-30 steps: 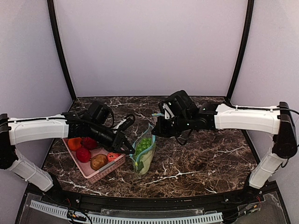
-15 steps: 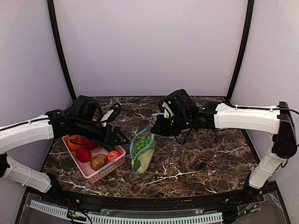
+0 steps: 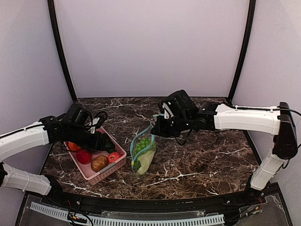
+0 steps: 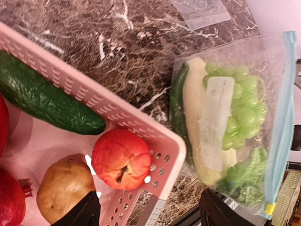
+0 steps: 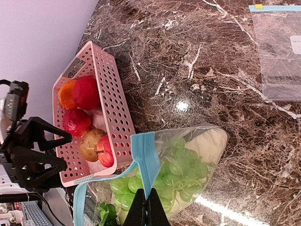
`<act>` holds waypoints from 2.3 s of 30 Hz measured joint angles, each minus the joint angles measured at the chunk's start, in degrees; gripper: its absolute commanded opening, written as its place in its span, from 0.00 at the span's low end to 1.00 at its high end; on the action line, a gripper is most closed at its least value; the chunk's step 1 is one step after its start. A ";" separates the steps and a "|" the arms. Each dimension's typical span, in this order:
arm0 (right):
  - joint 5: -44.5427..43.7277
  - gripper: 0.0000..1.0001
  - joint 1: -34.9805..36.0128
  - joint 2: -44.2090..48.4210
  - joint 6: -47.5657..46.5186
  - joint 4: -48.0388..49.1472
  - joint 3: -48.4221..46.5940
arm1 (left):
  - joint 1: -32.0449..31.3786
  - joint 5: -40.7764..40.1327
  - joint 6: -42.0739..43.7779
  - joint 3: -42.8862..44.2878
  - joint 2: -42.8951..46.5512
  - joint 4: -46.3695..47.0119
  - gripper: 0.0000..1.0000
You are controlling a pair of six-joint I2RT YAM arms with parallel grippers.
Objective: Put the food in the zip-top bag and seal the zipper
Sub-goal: Pick up the fake vegetable from the bin.
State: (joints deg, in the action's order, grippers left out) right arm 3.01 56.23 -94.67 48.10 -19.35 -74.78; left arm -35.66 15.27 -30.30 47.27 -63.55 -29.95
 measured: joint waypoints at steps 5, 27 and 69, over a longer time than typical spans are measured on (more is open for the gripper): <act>0.02 0.00 0.00 0.00 -0.02 0.04 0.00 | 3.17 2.47 -1.68 -5.77 0.02 1.55 0.70; 0.76 0.00 0.00 -1.55 -0.44 0.13 -1.40 | 2.34 7.56 2.27 -2.75 -10.82 4.35 0.64; 0.87 0.00 0.00 -1.55 -0.44 0.15 -1.38 | -3.89 -9.55 4.81 2.21 -15.02 -2.89 0.54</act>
State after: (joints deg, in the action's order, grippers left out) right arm 3.88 56.23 -96.23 47.66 -19.20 -76.16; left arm -39.55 5.72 -25.50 49.47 -78.56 -32.84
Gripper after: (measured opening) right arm 0.006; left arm 0.598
